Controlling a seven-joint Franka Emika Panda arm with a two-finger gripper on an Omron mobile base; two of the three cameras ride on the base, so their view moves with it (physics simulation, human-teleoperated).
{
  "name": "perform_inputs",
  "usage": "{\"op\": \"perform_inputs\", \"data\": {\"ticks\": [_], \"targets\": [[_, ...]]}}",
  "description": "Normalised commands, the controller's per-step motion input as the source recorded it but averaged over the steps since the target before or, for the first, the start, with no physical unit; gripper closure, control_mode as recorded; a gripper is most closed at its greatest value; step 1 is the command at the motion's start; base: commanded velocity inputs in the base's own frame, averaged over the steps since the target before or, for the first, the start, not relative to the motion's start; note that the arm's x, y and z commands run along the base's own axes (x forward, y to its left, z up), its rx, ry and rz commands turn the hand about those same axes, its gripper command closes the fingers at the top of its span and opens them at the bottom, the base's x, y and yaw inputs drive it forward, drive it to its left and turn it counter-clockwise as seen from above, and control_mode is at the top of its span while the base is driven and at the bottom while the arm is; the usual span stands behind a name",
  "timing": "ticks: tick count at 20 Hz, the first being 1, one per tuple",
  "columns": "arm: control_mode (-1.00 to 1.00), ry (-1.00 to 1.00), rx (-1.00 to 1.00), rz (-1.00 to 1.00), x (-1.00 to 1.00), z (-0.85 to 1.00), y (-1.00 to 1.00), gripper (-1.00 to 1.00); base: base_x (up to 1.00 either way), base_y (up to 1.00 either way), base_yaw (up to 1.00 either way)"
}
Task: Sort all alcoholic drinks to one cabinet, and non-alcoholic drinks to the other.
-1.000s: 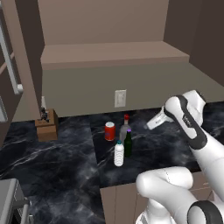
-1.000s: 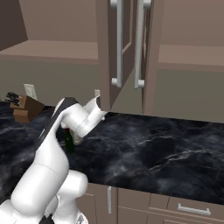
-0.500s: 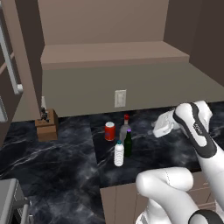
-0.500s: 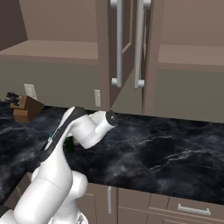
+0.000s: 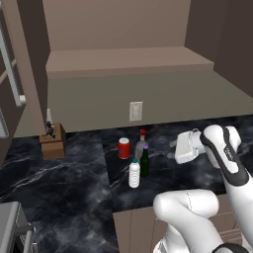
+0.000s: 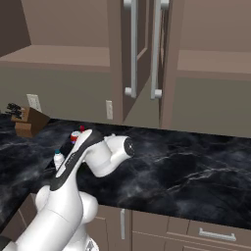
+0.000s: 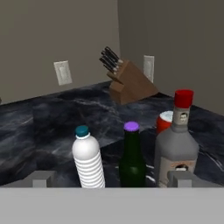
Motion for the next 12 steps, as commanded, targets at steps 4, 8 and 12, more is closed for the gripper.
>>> {"op": "perform_inputs", "data": {"ticks": [4,8,12], "targets": [[-1.0,-0.06,0.05,0.04,0.0,-0.18,0.0,-1.0,0.0,0.0,0.0],[-1.0,-0.02,0.05,0.02,0.0,-0.13,0.0,-1.0,0.0,0.0,0.0],[-1.0,0.0,0.03,0.0,0.0,-0.04,0.04,-1.0,0.0,0.0,0.0]]}}
